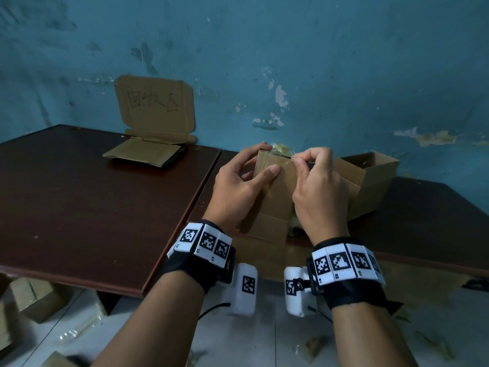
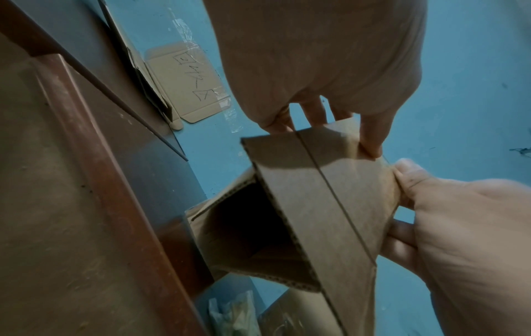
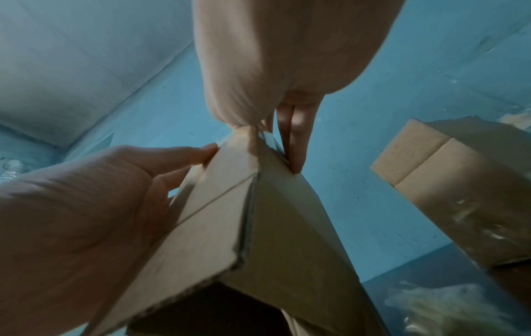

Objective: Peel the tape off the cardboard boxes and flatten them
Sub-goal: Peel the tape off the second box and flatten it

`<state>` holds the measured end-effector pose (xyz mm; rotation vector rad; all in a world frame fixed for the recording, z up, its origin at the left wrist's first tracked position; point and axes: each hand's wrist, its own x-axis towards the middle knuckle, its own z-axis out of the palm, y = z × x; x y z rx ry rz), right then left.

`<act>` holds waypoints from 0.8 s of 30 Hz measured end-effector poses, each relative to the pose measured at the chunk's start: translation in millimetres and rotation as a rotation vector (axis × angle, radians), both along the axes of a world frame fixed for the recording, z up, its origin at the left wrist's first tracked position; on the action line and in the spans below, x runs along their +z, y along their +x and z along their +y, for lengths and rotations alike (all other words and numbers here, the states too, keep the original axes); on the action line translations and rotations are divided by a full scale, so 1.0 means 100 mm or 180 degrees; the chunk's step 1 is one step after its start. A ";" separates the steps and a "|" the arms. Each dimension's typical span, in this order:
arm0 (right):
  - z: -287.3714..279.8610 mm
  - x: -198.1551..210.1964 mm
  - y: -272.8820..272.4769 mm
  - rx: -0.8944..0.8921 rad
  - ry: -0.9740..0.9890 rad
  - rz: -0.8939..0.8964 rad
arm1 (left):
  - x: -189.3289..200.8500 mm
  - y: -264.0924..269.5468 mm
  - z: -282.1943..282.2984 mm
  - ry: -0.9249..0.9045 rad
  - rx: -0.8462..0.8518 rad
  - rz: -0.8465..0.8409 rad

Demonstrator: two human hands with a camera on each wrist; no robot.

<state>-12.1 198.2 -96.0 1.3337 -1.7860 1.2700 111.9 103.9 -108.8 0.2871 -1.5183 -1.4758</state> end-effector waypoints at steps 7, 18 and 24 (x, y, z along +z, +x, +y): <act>0.11 0.11 -0.02 0.0693 0.0420 -0.0566 | -0.03 -0.02 -0.02 0.0068 0.0159 0.0190; 0.08 0.06 -0.03 0.0292 0.0317 0.0397 | -0.06 -0.07 -0.04 -0.0055 0.0165 0.0191; 0.05 0.05 0.00 0.0142 0.0289 0.0520 | -0.05 -0.04 -0.02 -0.0109 0.0120 0.0031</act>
